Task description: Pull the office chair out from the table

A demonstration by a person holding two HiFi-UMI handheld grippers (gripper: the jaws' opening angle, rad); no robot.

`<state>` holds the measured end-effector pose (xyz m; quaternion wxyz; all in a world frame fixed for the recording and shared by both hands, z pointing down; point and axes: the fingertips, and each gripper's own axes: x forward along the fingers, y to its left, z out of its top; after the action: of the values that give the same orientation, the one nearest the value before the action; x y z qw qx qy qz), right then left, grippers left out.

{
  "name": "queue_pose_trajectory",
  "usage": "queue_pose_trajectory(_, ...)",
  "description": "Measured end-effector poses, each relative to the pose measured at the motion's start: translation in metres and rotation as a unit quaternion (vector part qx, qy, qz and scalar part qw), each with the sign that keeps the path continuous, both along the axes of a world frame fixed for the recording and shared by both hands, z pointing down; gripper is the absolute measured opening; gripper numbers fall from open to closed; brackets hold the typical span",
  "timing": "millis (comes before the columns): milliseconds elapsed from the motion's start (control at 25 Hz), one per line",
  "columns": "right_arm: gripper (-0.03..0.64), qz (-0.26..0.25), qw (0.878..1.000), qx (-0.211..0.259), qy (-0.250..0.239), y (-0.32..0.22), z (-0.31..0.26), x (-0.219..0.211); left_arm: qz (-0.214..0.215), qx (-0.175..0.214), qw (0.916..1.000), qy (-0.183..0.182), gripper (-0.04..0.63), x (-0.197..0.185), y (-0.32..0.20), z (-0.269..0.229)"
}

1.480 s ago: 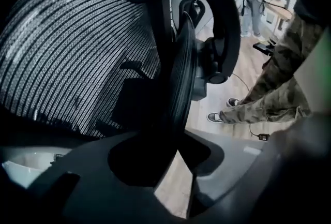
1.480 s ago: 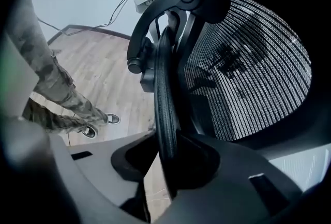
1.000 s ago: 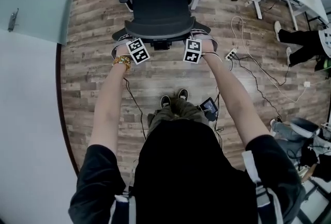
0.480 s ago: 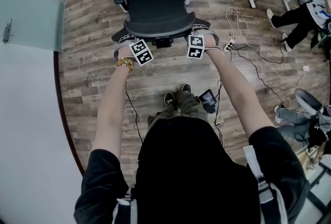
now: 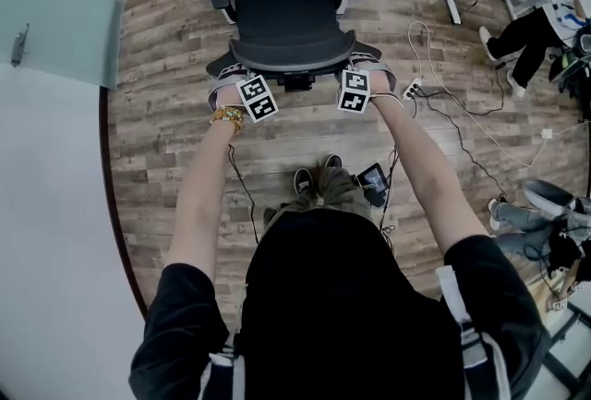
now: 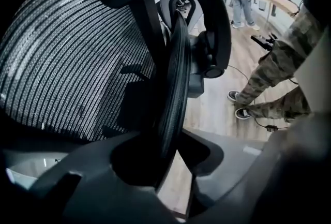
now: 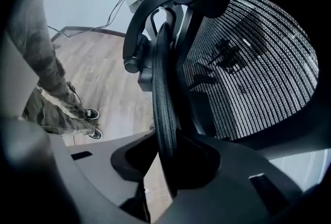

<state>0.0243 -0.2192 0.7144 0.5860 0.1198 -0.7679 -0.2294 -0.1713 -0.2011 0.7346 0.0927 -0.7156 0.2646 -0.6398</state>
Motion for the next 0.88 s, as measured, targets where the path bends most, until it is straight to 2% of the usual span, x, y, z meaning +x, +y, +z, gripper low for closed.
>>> queue_pose_trajectory(880, 0.1, 0.01, 1.0, 0.005, -0.002, 0.032, 0.003, -0.001, 0.016, 0.014, 0.9998, -0.002, 0.141, -0.002, 0.03, 0.001)
